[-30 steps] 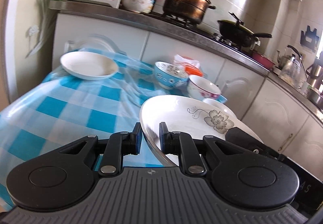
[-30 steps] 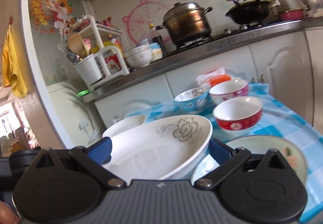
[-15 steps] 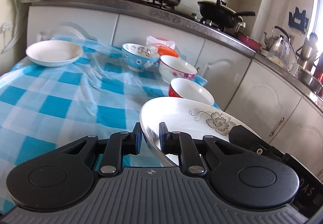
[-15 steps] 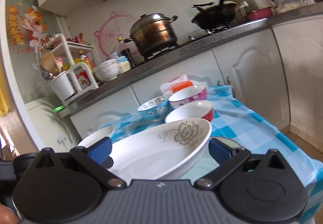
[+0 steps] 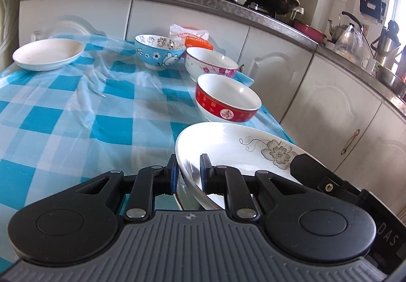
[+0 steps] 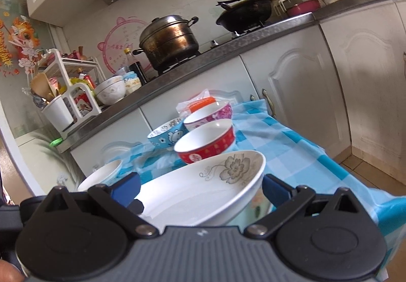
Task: Organize plates and bowls
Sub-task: 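Carry the grey-flower plate toward the red-banded bowl with the left gripper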
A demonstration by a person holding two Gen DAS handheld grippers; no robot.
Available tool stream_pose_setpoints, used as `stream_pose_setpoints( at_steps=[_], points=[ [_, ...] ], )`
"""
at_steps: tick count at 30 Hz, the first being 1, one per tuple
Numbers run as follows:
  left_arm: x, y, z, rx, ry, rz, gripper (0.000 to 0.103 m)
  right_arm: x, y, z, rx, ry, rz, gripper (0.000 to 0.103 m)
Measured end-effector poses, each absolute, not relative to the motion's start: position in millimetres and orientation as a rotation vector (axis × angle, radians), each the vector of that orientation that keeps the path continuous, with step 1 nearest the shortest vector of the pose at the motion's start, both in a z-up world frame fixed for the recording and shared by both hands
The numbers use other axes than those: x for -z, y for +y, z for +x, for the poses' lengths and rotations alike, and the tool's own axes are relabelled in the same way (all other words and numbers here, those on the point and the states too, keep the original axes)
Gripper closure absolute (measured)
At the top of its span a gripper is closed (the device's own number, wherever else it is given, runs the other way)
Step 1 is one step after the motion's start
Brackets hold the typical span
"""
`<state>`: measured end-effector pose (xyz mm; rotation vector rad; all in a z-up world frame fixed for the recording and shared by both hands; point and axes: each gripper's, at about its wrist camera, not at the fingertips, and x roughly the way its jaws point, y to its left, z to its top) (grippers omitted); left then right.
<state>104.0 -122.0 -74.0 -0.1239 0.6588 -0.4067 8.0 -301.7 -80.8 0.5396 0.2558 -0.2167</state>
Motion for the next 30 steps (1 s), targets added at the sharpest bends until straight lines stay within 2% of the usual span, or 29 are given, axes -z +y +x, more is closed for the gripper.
stream_pose_setpoints(
  at_steps=[30],
  points=[
    [83.0,-120.2,110.1,0.436,0.676,-0.142,0.086,90.2,-304.1,8.0,0.234,0.304,0.507,0.001]
  ],
)
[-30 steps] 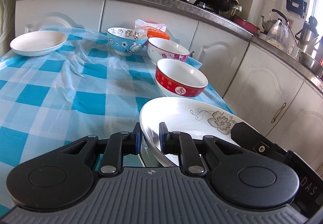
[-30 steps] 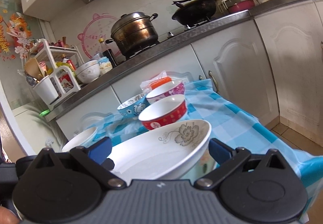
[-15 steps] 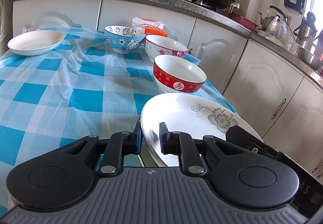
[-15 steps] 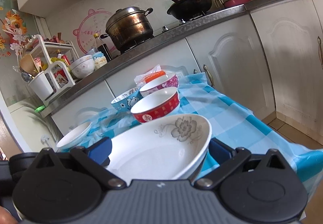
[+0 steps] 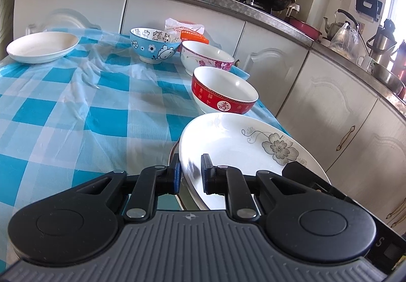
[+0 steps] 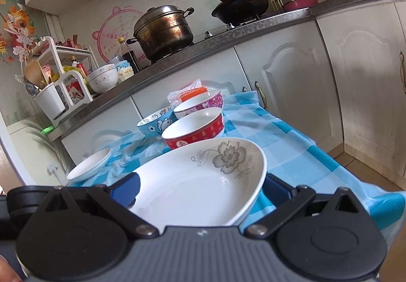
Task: Organize plates and bowls
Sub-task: 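Carry the grey-flower plate toward the red-banded bowl with the left gripper, then lower the grey-flower plate onto the table and open the left gripper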
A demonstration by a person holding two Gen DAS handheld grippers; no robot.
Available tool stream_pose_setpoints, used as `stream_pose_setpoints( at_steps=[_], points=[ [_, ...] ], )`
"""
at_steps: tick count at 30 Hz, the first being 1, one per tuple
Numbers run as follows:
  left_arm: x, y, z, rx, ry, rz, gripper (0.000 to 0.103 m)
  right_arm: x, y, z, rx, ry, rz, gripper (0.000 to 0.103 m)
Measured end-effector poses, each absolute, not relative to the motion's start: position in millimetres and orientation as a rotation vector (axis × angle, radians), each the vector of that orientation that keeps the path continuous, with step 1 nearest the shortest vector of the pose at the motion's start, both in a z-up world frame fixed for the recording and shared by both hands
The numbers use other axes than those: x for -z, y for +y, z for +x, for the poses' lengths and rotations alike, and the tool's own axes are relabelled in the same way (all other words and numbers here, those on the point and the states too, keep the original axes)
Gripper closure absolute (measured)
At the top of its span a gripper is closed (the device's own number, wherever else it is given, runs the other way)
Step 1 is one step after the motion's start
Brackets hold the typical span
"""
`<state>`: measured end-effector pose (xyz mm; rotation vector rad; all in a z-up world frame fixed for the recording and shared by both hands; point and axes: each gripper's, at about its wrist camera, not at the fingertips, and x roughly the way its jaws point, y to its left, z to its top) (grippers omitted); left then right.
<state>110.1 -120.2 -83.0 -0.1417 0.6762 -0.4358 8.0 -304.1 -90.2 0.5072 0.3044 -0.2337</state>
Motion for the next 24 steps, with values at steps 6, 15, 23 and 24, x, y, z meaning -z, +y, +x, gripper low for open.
stream_pose_setpoints(
  at_steps=[6,15,23,24],
  points=[
    [80.7,-116.9,107.8,0.443,0.678,-0.163,0.080,87.0,-304.4,3.7,0.249,0.279,0.493,0.001],
    [60.2,-96.8,98.8,0.396,0.595,-0.182,0.049,84.9,-305.8,0.9,0.277,0.271,0.495,0.001],
    [52.8,-69.6,106.9,0.314,0.576,-0.202,0.040,76.2,-299.2,-0.4,0.293,0.242,0.498,0.001],
    [53.4,-65.5,108.6,0.308,0.580,-0.213,0.039,74.9,-298.5,0.1,0.291,0.239,0.501,0.001]
  ],
)
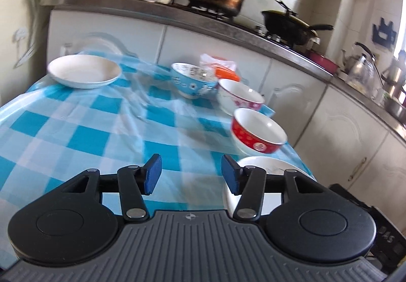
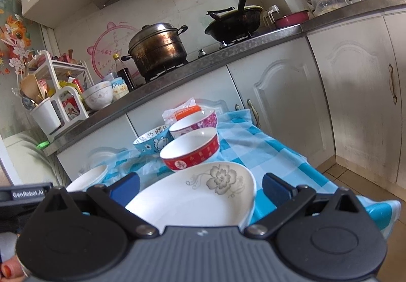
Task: Organize plates and bowls
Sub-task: 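Lower the grey-flower plate onto the table and open the left gripper, then move the left gripper to the plain white plate and close on its rim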
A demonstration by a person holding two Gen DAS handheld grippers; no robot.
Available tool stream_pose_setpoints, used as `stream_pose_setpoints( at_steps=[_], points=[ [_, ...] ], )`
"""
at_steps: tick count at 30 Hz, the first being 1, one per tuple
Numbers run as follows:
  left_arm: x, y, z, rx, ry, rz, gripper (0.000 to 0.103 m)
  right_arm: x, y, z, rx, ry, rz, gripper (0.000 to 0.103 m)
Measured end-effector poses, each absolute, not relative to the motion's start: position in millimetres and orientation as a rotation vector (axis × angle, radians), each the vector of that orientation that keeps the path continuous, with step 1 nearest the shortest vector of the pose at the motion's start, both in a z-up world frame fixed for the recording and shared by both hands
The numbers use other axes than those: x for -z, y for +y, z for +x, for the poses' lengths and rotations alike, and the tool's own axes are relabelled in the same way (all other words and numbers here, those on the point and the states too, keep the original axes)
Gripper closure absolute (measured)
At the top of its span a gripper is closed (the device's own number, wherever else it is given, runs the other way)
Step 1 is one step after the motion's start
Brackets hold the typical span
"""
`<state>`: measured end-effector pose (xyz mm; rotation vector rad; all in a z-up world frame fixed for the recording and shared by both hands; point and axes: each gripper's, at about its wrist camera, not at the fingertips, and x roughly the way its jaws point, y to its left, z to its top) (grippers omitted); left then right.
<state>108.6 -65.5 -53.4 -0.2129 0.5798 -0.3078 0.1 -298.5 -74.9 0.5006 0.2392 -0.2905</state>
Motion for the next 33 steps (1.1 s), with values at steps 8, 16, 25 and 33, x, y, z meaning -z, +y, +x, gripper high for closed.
stream_pose_setpoints(
  at_steps=[8,16,25,33],
  points=[
    [57.3,-39.5,126.4,0.249,0.593,-0.257,0.034,61.5,-286.3,11.5,0.268,0.243,0.477,0.001],
    [58.9,-11.1,143.6,0.185,0.593,-0.304,0.029,50.8,-265.8,30.1,0.225,0.276,0.434,0.001],
    [53.6,24.5,165.7,0.111,0.578,-0.374,0.022,43.8,-236.5,65.2,0.096,0.363,0.417,0.001],
    [53.4,61.0,199.9,0.019,0.582,-0.438,0.021,42.8,-215.8,106.4,0.005,0.440,0.410,0.001]
  ],
)
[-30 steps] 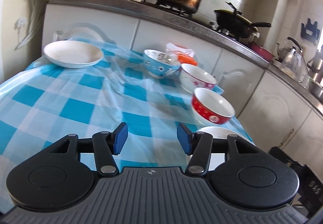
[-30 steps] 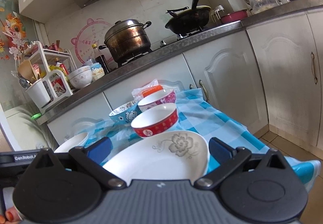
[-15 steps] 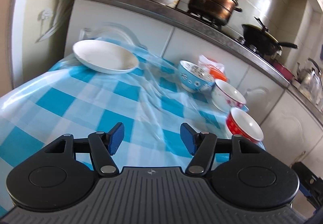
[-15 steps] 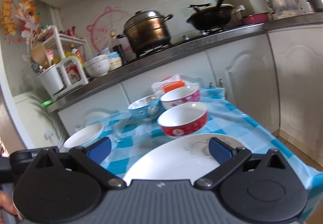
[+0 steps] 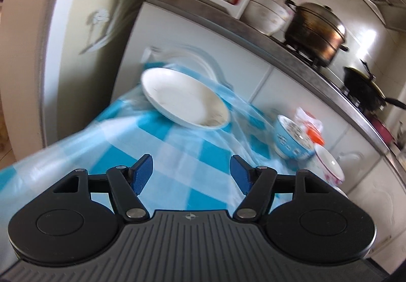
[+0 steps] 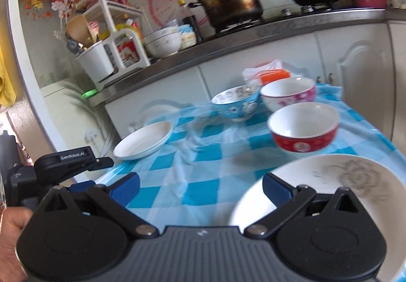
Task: Organize plates and bowls
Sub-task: 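Move the left gripper to the plain white plate and close on its rim, then lift the plain white plate with the left gripper toward the grey-flower plate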
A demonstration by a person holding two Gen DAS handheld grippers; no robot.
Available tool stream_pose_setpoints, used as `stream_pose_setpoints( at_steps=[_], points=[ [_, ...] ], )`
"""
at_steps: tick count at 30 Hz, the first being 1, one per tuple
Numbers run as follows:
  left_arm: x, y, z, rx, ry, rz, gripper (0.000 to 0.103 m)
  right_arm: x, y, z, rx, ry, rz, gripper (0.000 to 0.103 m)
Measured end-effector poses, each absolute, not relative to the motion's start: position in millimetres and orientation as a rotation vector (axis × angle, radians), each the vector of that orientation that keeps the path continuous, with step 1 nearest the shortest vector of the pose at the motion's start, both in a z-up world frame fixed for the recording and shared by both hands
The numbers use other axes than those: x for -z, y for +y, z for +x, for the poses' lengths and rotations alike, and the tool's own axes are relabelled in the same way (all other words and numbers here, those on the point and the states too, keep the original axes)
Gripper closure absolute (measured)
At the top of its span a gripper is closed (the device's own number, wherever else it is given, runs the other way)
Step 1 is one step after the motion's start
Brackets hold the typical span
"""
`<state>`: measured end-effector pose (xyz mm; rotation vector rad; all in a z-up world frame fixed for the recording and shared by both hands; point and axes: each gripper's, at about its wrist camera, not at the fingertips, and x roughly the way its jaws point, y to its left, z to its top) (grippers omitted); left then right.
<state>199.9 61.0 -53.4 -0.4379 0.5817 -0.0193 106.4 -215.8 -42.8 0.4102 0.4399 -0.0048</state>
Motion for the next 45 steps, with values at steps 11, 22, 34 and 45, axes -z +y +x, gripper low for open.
stream_pose_setpoints(
  at_steps=[11,22,34,45],
  points=[
    [47.3,104.1,258.9,-0.071,0.601,-0.454,0.023,43.6,-194.7,197.6,-0.090,0.453,0.424,0.001],
    [62.5,125.7,315.3,-0.092,0.665,-0.447,0.040,65.7,-174.3,296.9,-0.179,0.480,0.579,0.001],
    [83.3,127.4,353.0,-0.036,0.685,-0.551,0.068,94.6,-171.8,363.1,-0.255,0.495,0.714,0.004],
    [88.3,117.9,362.4,-0.028,0.659,-0.448,0.074,108.4,-162.6,389.6,-0.348,0.536,0.779,0.003]
  ],
)
